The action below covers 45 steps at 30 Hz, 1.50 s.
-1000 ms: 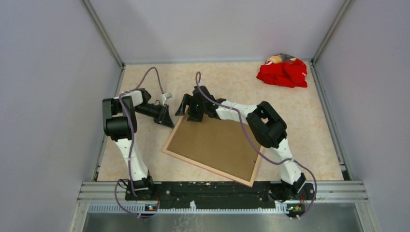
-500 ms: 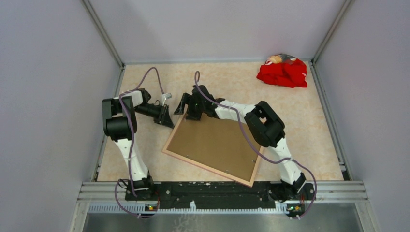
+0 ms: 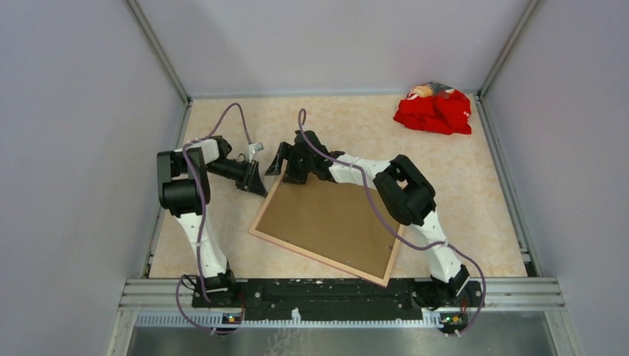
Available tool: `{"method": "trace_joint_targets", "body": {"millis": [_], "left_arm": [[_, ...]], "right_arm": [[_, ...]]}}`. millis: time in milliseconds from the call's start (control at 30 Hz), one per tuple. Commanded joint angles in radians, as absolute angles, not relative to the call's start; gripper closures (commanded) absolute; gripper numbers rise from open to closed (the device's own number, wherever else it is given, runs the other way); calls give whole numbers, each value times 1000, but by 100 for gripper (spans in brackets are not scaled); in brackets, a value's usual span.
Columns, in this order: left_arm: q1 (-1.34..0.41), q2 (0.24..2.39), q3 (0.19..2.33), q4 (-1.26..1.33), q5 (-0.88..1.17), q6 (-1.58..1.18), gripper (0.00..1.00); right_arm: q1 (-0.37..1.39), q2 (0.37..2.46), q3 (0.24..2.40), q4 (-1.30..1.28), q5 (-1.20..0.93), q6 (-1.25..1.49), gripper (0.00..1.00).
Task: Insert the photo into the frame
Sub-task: Install the photo frame at the center of the board, then turn over the photo frame at the center of the board.
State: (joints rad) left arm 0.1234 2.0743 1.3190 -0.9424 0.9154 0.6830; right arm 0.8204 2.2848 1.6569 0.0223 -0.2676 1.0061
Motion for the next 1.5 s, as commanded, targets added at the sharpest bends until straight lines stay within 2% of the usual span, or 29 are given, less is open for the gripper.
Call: {"method": "trace_joint_targets", "body": {"millis": [0,333,500,667,767,900,933,967,1000,1233,1467], "left_arm": [[114,2049,1297,-945,888,716,75],[115,2045,1303,-952,883,718,76],[122,2030,1326,-980,879,723,74],[138,1996,1364,-1039,881,758,63],[137,1957,1377,-1086,882,802,52],[138,1890,1374,-1128,874,843,45],[139,1873,1371,-1139,876,851,38],[138,1859,1369,-1154,884,866,11],[139,1846,1369,-1170,891,875,2],[138,1742,1354,-1235,910,901,1],[139,1629,1312,-1256,911,933,1]], "right_arm": [[827,2326,1674,30,-294,1014,23],[821,2302,1720,-37,-300,950,23],[817,2181,1754,-193,-242,710,20],[858,1947,1552,-299,-176,473,18],[938,1794,1382,-331,-128,334,19],[1066,1639,1197,-389,-45,246,22],[1092,1612,1158,-392,-34,241,23],[1116,1592,1118,-388,-26,246,24],[1138,1574,1085,-382,-24,256,25],[1315,1544,991,-336,129,285,31],[1375,1597,969,-294,213,287,36]]}}
